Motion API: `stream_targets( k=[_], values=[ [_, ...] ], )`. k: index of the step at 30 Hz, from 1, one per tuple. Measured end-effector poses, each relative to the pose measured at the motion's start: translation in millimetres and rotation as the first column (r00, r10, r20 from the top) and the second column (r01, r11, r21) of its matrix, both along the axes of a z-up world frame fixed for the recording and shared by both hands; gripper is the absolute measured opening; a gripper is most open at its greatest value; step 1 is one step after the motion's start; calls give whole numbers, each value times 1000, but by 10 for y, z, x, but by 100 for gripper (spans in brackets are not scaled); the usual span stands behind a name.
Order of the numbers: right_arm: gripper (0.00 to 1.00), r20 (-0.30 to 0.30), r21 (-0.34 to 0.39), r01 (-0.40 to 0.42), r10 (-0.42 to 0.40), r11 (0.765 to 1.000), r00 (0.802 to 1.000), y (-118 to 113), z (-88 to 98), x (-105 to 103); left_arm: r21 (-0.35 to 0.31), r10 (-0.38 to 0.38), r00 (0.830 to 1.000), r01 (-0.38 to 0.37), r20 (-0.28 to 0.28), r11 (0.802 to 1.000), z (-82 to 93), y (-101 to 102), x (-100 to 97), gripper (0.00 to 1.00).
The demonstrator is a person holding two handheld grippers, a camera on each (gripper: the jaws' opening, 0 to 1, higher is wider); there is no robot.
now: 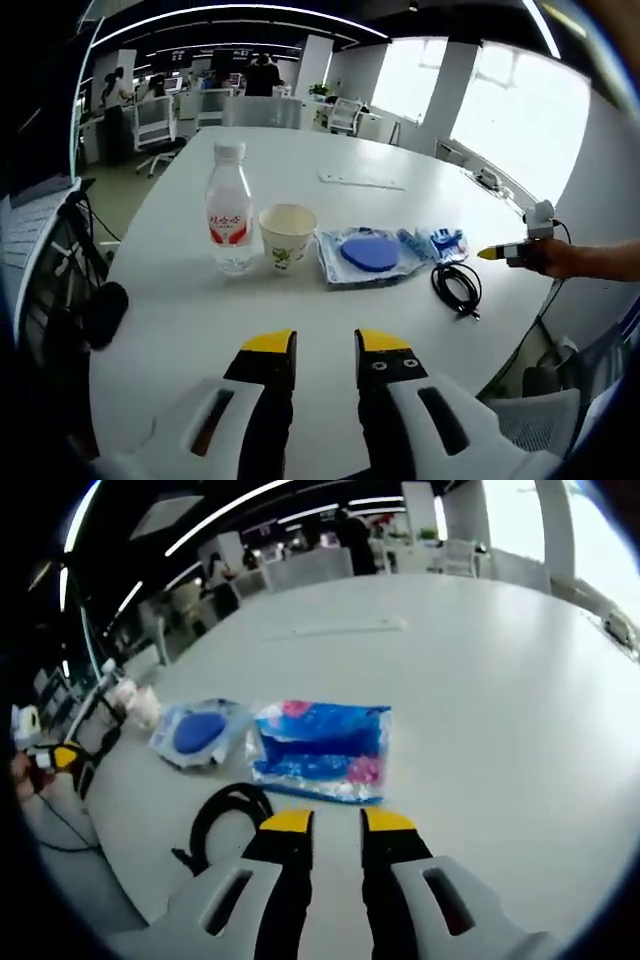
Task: Arrange the tabletop items into an orderly group along one side of the table until the central work area is clear of visible clutter.
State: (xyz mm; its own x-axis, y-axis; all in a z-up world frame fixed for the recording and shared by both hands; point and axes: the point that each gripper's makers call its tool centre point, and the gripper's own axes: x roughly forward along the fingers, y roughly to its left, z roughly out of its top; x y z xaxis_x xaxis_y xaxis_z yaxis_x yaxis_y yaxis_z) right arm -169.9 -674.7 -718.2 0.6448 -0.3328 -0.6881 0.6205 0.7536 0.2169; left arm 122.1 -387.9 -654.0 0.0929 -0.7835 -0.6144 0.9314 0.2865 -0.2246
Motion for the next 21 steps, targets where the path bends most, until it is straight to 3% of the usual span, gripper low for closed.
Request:
stream_targets(
  k=[3,11,14,21],
  values=[
    [19,21,-12,-25,26,1000,999,103,84,-5,-1,-15,1000,15,6,1000,-3,9,6,22],
    [42,126,-88,-119,130,989,984,443,470,33,-23,-57,998,58,34,998,62,32,24,29],
    [50,134,-95,-148,160,984,978,599,526,2,-33,-68,997,70,41,997,68,51,32,33],
    [58,139,-86,-174,185,981,973,886,545,-85,-57,-83,996,85,36,995,74,100,1,39]
  ],
)
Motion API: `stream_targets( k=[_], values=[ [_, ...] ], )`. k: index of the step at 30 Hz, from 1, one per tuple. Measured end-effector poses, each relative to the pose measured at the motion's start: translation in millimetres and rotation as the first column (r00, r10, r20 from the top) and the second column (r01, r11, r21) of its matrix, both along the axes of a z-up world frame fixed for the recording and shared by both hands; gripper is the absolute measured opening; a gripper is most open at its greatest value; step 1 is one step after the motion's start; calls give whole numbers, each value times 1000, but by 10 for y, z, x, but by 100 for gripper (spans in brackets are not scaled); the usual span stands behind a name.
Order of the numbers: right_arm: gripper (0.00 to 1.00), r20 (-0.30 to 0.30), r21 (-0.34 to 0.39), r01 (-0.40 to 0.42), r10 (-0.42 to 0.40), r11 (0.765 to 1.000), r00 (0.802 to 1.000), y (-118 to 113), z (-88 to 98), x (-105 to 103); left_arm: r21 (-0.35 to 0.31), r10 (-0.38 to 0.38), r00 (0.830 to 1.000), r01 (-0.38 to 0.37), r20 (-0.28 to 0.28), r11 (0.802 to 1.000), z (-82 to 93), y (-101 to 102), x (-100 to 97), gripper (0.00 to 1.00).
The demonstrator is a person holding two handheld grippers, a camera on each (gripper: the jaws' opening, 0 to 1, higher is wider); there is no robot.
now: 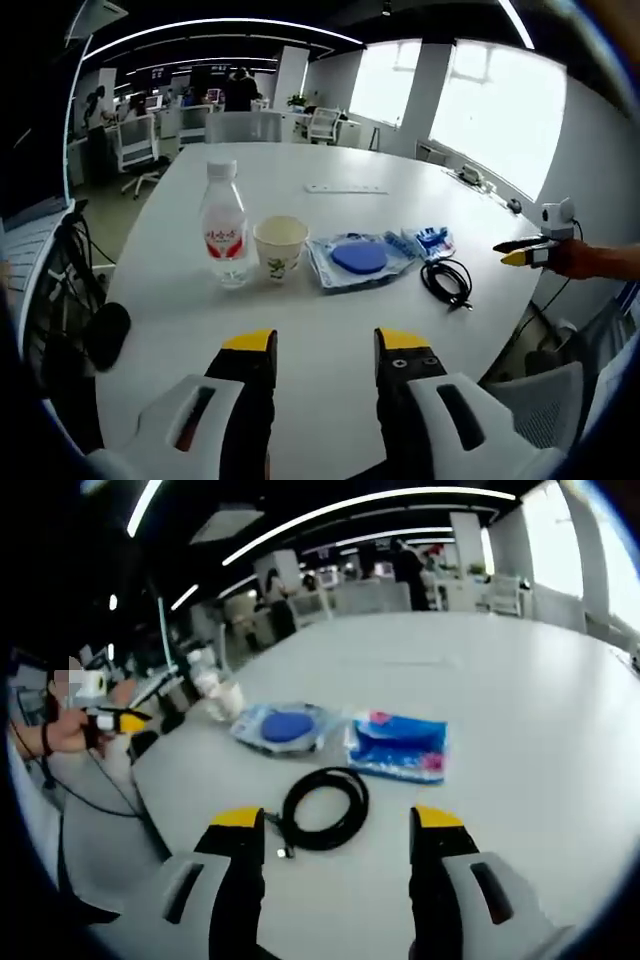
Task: Arrange the tabletop items into an orderly group along one side of the table until the central work area is clear of visible clutter.
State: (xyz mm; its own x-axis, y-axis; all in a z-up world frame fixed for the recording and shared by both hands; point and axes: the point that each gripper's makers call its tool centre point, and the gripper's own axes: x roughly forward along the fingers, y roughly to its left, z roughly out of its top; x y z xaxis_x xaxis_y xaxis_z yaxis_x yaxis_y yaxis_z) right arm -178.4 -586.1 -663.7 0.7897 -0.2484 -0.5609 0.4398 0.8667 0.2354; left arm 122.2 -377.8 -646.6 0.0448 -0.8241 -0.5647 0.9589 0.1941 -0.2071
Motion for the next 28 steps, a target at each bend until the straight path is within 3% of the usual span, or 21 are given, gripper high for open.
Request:
stream_targets(
  k=[15,28],
  values=[
    [67,-7,-73,-84,84,994,996,333,138,146,-14,1,1000,-1,-16,1000,-6,102,-89,47],
    [69,-7,-65,-96,96,993,995,344,92,108,-20,2,1000,-2,-11,1000,30,122,-124,49]
  ],
)
